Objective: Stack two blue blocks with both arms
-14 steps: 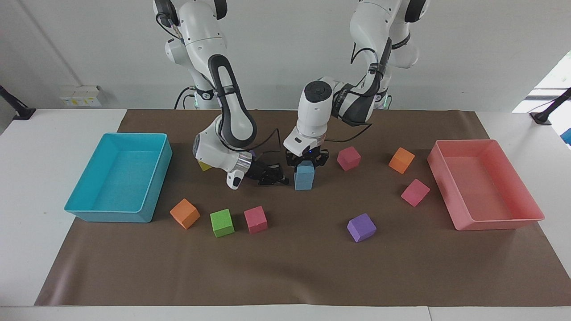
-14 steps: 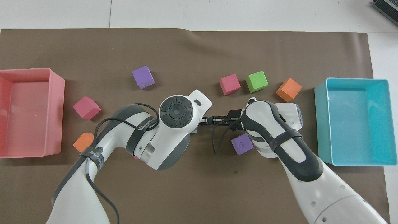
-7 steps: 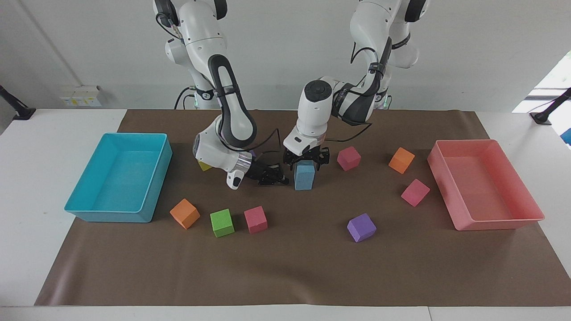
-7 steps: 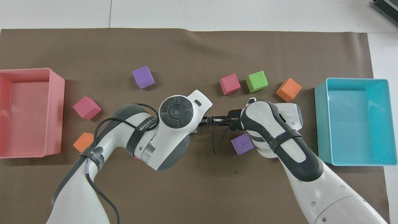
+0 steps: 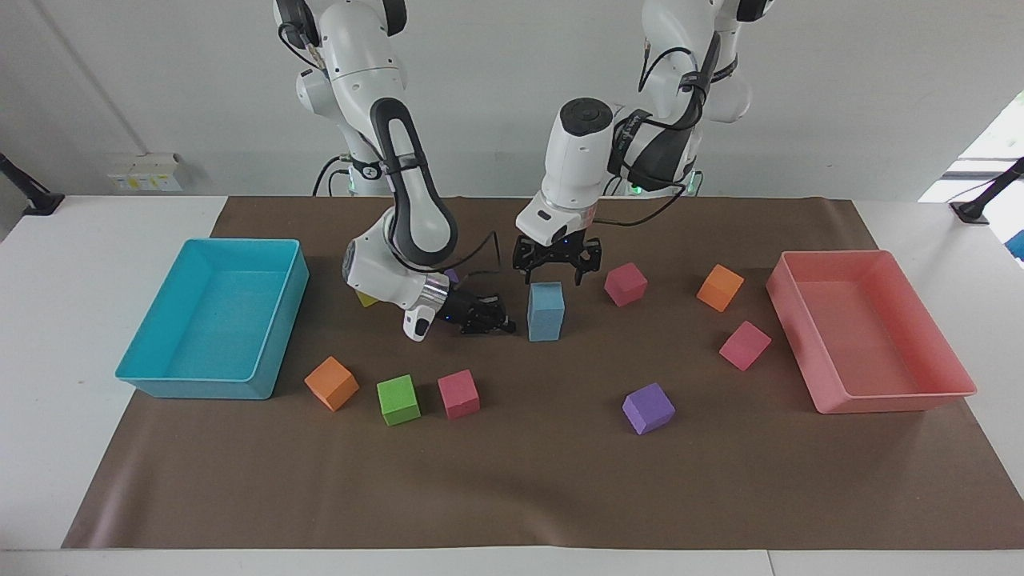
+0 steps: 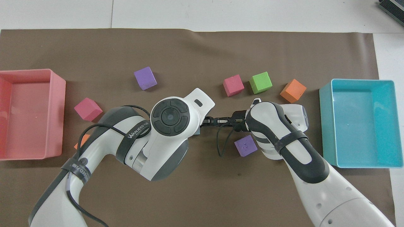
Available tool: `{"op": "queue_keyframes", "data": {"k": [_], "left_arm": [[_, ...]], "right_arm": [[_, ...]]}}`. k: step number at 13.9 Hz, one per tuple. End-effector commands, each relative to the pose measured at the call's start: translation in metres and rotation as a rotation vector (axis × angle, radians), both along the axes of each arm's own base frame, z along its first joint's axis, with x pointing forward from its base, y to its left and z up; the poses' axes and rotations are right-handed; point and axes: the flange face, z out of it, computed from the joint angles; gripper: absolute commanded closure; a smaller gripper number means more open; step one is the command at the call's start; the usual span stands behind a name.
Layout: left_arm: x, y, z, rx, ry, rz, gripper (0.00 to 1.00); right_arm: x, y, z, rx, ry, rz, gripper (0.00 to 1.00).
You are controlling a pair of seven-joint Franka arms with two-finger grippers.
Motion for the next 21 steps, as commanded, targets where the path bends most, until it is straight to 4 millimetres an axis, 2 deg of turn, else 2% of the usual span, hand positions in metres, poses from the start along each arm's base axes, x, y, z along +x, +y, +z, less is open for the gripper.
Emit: {"op": "queue_keyframes", "data": {"k": [1, 2, 3, 4, 5, 7, 9, 10, 12, 16, 17, 21], "left_arm": [[0.001, 0.045, 0.023, 0.014, -0.008, -0.025, 0.00], [0.000, 0.058, 0.027, 0.014, -0.012, -0.044, 0.00], [0.002, 0.078, 0.030, 0.018, -0.015, -0.049, 0.00], [0.002, 0.094, 0.034, 0.019, -0.020, -0.059, 0.00], [0.004, 0.110, 0.037, 0.021, -0.021, -0.069, 0.00], [0.012, 0.141, 0.044, 0.037, -0.006, -0.087, 0.00], [0.022, 0.183, 0.057, 0.049, 0.012, -0.095, 0.00], [0.030, 0.204, 0.066, 0.056, 0.029, -0.068, 0.00], [0.046, 0.239, 0.089, 0.052, 0.024, -0.017, 0.00], [0.059, 0.287, 0.144, 0.058, 0.012, -0.062, 0.00], [0.059, 0.295, 0.157, 0.058, 0.009, -0.068, 0.00], [0.061, 0.320, 0.202, 0.042, 0.060, -0.039, 0.00]], "right_arm": [[0.008, -0.009, 0.022, 0.009, -0.064, -0.022, 1.00], [0.011, -0.013, 0.030, 0.012, -0.064, -0.041, 1.00], [0.013, -0.019, 0.037, 0.001, -0.065, -0.054, 0.92], [0.016, -0.026, 0.042, -0.011, -0.067, -0.061, 0.42], [0.018, -0.031, 0.044, -0.022, -0.072, -0.061, 0.00], [0.023, -0.044, 0.056, -0.029, -0.078, -0.079, 0.00], [0.026, -0.055, 0.067, -0.089, -0.085, -0.055, 0.00], [0.030, -0.063, 0.078, -0.143, -0.088, -0.040, 0.00], [0.036, -0.068, 0.104, -0.260, -0.079, -0.018, 0.00], [0.041, -0.074, 0.137, -0.465, -0.052, -0.039, 0.00], [0.043, -0.085, 0.142, -0.528, -0.050, -0.049, 0.00], [0.047, -0.125, 0.190, -0.752, -0.005, 0.086, 0.00]]}}
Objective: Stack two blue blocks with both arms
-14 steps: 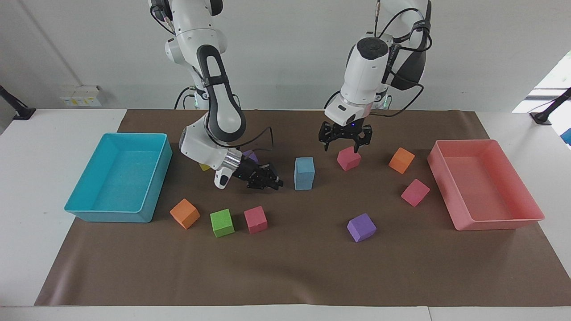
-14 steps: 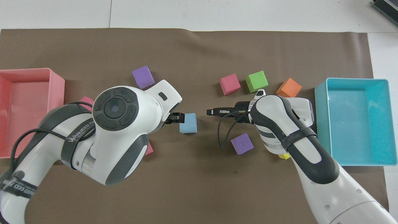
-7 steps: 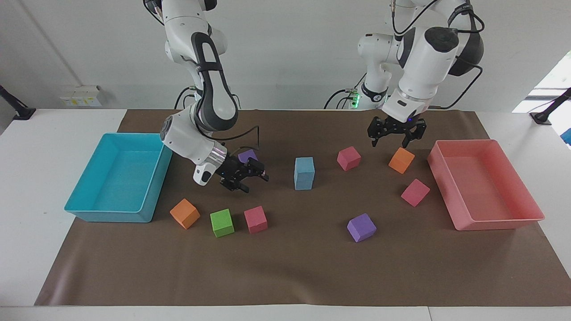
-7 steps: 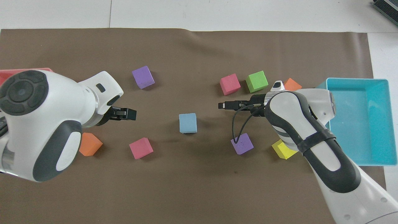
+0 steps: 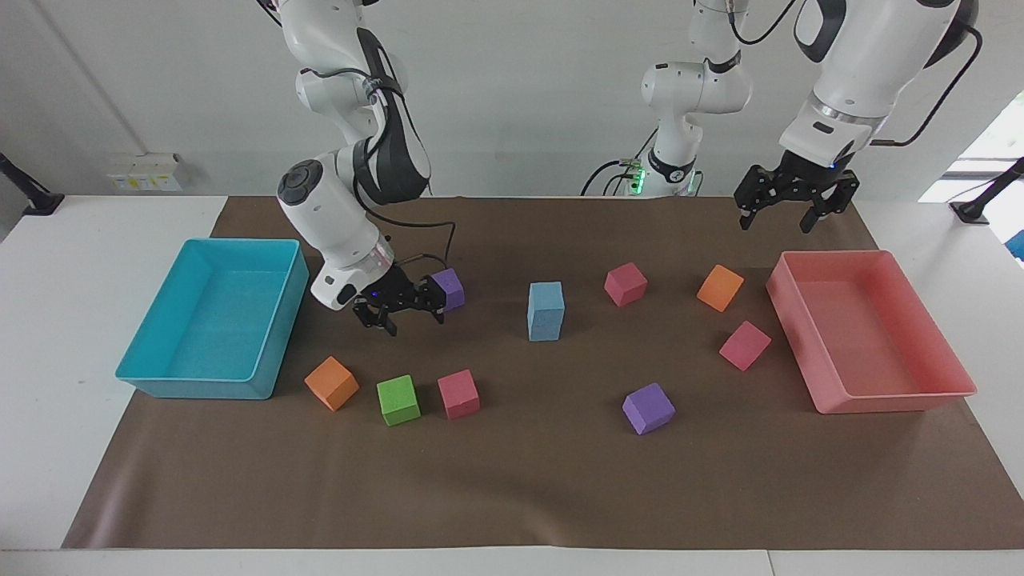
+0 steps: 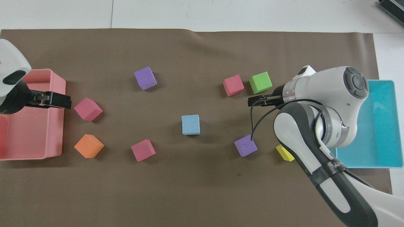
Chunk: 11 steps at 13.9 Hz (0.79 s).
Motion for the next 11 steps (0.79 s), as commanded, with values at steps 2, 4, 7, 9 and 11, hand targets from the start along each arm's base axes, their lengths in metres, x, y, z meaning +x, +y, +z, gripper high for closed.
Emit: {"op": "queue_keyframes", "data": {"k": [2, 4, 7, 9, 11], "left_arm": [[0.013, 0.015, 0.031, -0.007, 0.051, -0.030, 0.00], [0.020, 0.031, 0.033, -0.007, 0.070, -0.027, 0.00], [0.006, 0.034, 0.047, -0.019, 0.051, -0.049, 0.00], [-0.009, 0.033, 0.040, -0.019, 0.074, -0.054, 0.00], [-0.014, 0.029, 0.035, -0.018, 0.078, -0.053, 0.00]], "right_arm": [[0.005, -0.053, 0.046, -0.119, 0.092, -0.020, 0.00], [-0.002, -0.088, 0.067, -0.124, 0.101, -0.072, 0.00], [-0.019, -0.130, 0.103, -0.172, 0.098, -0.113, 0.00], [-0.034, -0.147, 0.131, -0.185, 0.084, -0.133, 0.00], [-0.043, -0.161, 0.161, -0.212, 0.059, -0.145, 0.00]]}}
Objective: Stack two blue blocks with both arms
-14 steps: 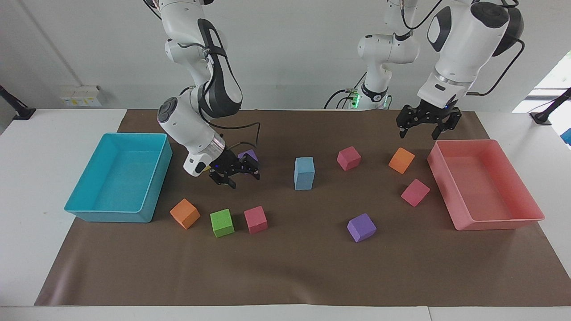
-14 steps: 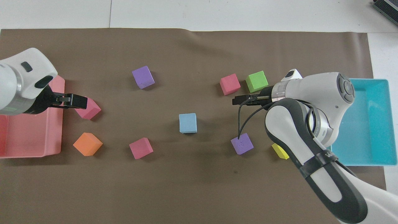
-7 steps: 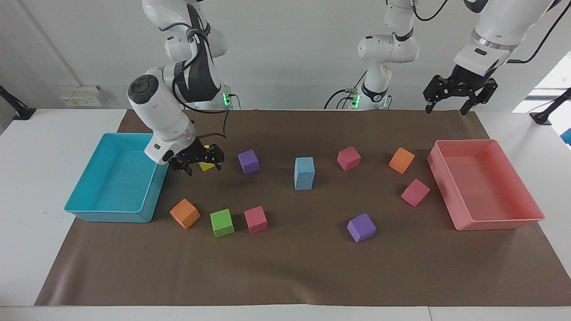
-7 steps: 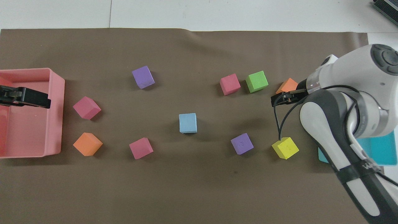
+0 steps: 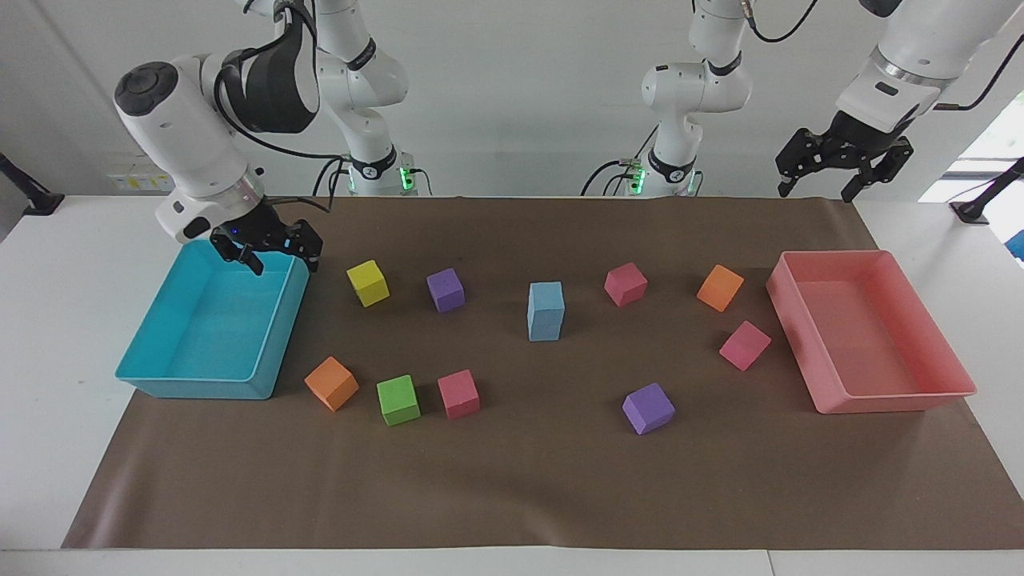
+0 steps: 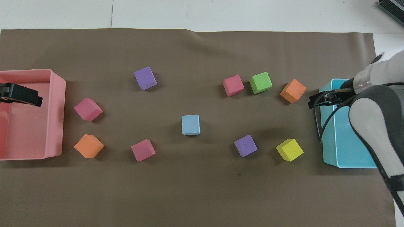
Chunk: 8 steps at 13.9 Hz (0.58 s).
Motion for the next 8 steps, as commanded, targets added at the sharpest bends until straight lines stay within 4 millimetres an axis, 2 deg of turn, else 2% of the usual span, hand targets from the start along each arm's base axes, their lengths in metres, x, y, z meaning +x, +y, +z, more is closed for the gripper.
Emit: {"op": "queue_keyframes", "data": {"k": [1, 3, 8], "left_arm": [[-0.015, -0.001, -0.002, -0.012, 0.008, -0.011, 0.00], [-0.016, -0.001, -0.003, -0.012, 0.010, -0.010, 0.00], [-0.019, -0.001, -0.005, -0.010, 0.004, -0.006, 0.00]], "right_arm": [[-0.012, -0.012, 0.043, -0.039, -0.012, -0.030, 0.00], [-0.018, -0.020, 0.078, -0.046, -0.002, -0.040, 0.00], [-0.036, -0.024, 0.118, -0.107, -0.004, -0.040, 0.00]]}}
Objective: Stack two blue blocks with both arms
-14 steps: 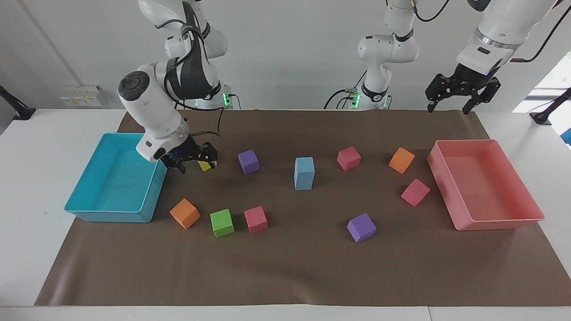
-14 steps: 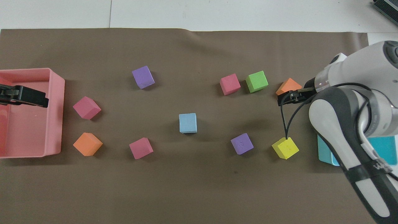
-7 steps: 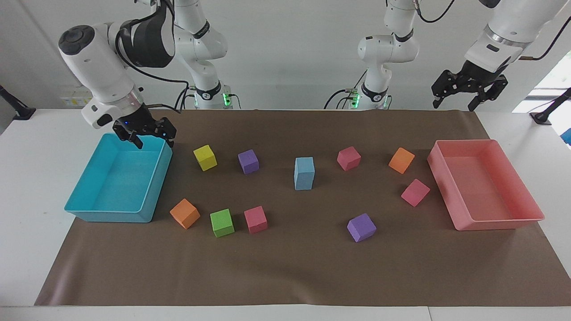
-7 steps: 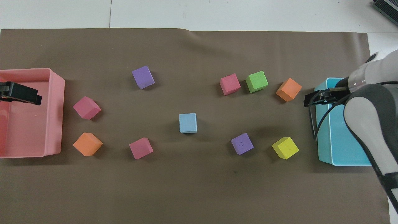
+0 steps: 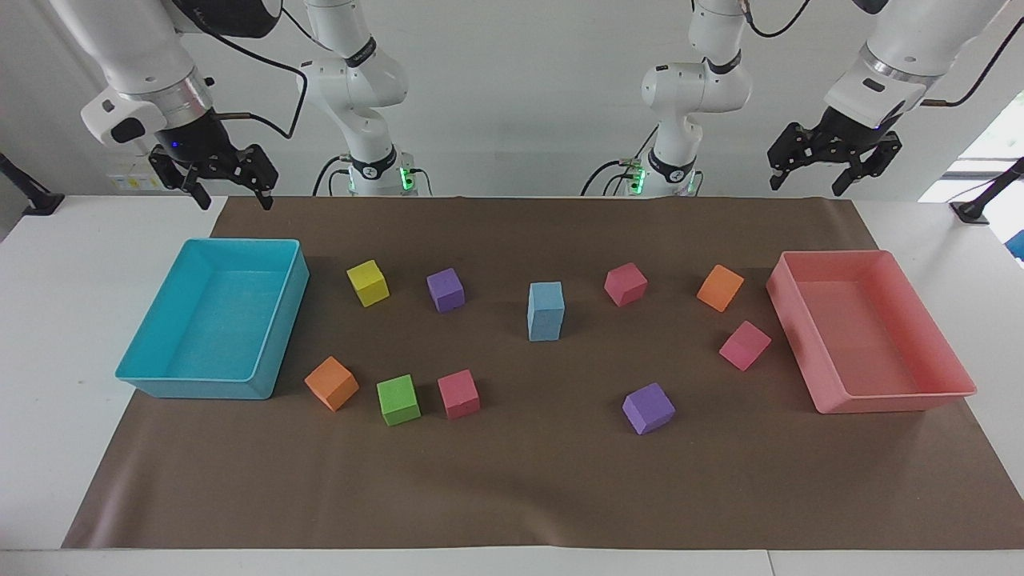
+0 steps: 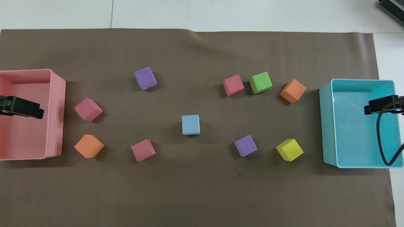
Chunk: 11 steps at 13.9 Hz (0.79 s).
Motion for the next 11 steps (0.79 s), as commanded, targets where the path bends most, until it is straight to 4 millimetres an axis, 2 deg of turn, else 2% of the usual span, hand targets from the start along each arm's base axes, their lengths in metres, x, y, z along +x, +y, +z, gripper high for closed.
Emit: {"op": "queue_keyframes", "data": {"k": [1, 2, 6, 8, 11], "left_arm": [[-0.010, 0.001, 0.001, -0.009, -0.012, 0.001, 0.00], [-0.011, 0.004, 0.000, -0.009, -0.008, 0.004, 0.00], [-0.013, 0.007, -0.002, -0.007, -0.005, 0.005, 0.00], [-0.013, 0.007, -0.003, -0.007, -0.003, 0.004, 0.00], [-0.013, 0.007, -0.003, -0.007, -0.003, 0.002, 0.00]], "right_arm": [[-0.011, -0.003, 0.016, -0.039, 0.008, -0.026, 0.00], [-0.020, 0.000, 0.021, -0.036, -0.004, -0.019, 0.00], [-0.026, 0.007, 0.012, 0.011, 0.004, -0.030, 0.00], [-0.023, 0.019, 0.008, 0.008, -0.028, -0.068, 0.00], [-0.020, 0.020, 0.005, 0.004, -0.031, -0.015, 0.00]]}}
